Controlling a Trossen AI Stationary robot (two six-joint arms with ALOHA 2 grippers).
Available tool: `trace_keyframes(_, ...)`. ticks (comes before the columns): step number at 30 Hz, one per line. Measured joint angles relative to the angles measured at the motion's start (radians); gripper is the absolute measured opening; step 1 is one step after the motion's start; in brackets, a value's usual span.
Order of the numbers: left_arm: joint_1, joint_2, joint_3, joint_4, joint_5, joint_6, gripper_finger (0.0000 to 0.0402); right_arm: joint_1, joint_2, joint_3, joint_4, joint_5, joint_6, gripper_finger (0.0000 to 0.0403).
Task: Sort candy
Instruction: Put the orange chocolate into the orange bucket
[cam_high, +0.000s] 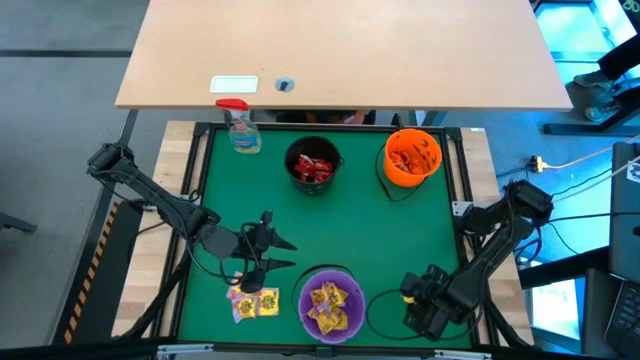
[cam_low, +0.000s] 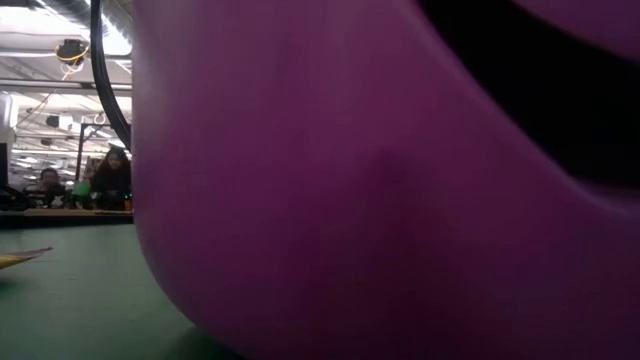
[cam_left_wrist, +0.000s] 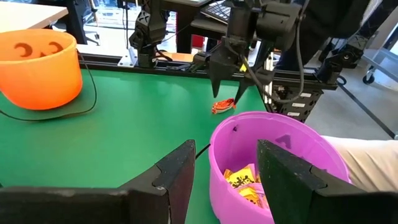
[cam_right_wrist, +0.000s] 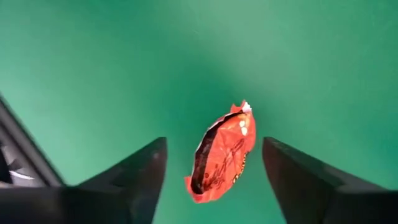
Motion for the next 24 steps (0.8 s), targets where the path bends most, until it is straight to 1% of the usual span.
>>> trace_keyframes(3,0.000,0.000,0.000,0.000,0.001,0.000,0.0161,0.000,0.031,0.000,-0.001,-0.009,0.003,0.0294)
trace_keyframes(6,0.000,0.000,0.000,0.000,0.002,0.000,0.0161,0.000,0.066,-0.001,-0.011,-0.026,0.021,0.0325)
trace_keyframes(8,0.000,0.000,0.000,0.000,0.001,0.000,0.0161,0.000,0.088,-0.001,-0.040,-0.048,0.041,0.0336)
trace_keyframes(11,0.000,0.000,0.000,0.000,0.001,0.000,0.0161,0.000,0.114,-0.002,-0.092,-0.060,0.073,0.0341)
trace_keyframes(15,0.000,0.000,0.000,0.000,0.001,0.000,0.0161,0.000,0.132,-0.002,-0.099,-0.070,0.083,0.0340)
trace_keyframes(17,0.000,0.000,0.000,0.000,0.001,0.000,0.0161,0.000,0.134,-0.002,-0.091,-0.072,0.082,0.0332)
trace_keyframes(20,0.000,0.000,0.000,0.000,0.001,0.000,0.0161,0.000,0.134,-0.002,-0.072,-0.075,0.082,0.0307)
trace_keyframes(24,0.000,0.000,0.000,0.000,0.001,0.007,0.0161,0.000,0.134,-0.001,-0.062,-0.093,0.080,0.0260)
